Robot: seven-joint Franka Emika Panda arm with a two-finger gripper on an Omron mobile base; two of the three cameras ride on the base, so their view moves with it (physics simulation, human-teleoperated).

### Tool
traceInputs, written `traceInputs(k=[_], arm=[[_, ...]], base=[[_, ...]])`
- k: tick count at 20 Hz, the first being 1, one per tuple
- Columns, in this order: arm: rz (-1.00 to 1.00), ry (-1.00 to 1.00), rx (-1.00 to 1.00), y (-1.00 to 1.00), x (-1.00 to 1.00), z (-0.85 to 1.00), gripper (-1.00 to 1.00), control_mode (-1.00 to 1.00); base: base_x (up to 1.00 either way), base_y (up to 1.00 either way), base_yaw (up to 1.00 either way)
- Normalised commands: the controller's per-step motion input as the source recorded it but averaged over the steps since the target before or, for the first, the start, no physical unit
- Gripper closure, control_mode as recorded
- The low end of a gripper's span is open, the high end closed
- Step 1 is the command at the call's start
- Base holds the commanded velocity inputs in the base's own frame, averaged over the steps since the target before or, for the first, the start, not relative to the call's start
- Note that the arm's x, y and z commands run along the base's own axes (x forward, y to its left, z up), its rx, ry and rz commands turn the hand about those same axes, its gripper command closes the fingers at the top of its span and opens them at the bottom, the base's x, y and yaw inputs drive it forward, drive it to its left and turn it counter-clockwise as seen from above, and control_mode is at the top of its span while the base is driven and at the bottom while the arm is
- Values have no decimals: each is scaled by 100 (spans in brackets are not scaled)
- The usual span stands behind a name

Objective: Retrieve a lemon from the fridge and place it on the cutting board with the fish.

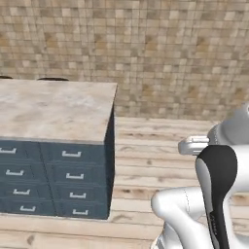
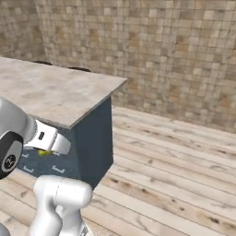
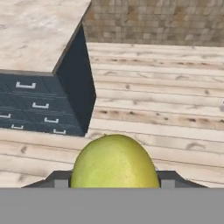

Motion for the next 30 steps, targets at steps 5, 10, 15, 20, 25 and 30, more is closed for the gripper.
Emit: traceInputs(k=[5,10,15,20,25,30], arm=[[0,0,0,0,0,0,100,100],[0,0,0,0,0,0,100,100],[0,0,0,0,0,0,100,100],[0,0,0,0,0,0,100,100],[0,0,0,0,0,0,100,100],[0,0,0,0,0,0,100,100]], base=[[17,0,86],[9,0,85],[11,0,79],[29,0,66],[65,-1,6],[93,-9,0]])
